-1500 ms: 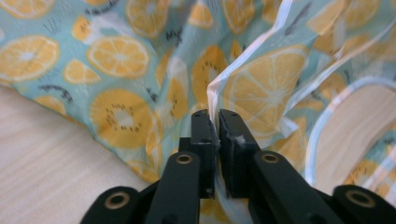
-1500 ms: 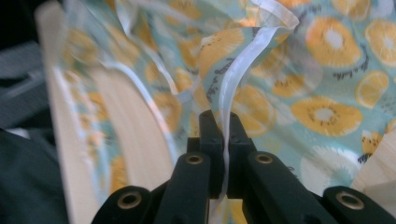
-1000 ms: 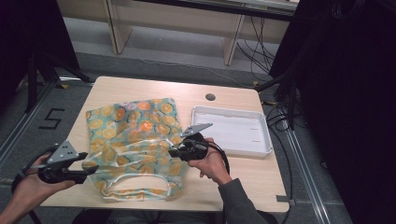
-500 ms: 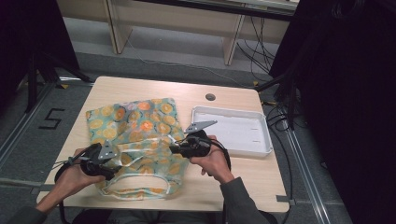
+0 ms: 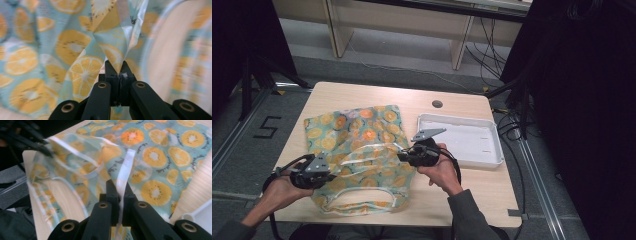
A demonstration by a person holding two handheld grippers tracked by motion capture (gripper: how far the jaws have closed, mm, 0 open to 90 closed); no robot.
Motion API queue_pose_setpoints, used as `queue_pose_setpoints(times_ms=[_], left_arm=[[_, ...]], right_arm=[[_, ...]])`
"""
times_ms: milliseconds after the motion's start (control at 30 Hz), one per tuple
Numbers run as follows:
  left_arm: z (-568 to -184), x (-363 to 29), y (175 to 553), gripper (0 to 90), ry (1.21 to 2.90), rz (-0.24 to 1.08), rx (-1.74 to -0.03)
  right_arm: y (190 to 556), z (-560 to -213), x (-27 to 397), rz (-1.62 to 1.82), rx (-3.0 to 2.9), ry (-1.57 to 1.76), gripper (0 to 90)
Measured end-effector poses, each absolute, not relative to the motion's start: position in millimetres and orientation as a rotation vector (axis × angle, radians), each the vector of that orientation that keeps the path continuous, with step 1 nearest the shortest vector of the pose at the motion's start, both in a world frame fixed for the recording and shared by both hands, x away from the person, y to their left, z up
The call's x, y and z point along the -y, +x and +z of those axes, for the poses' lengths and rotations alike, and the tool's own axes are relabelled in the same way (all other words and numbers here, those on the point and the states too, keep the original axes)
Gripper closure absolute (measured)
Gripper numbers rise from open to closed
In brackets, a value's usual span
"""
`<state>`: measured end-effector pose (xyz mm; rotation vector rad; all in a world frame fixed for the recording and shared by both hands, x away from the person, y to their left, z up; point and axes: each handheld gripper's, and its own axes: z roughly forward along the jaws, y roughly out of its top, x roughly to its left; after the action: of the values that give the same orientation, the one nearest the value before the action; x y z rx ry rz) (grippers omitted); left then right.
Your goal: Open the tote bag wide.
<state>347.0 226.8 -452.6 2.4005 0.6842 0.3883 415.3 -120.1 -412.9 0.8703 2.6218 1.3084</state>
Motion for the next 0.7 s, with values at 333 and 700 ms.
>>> queue_pose_setpoints(times_ms=[333, 700], left_arm=[[-440, -254, 396, 88.3, 2.263, 0.248, -0.871], [-450, -258, 421, 88.0, 2.254, 0.196, -0.993]], right_arm=[[457, -448, 102, 0.960, -2.612, 0.958, 70.3], [414, -398, 106, 1.097, -2.568, 0.710, 51.3]])
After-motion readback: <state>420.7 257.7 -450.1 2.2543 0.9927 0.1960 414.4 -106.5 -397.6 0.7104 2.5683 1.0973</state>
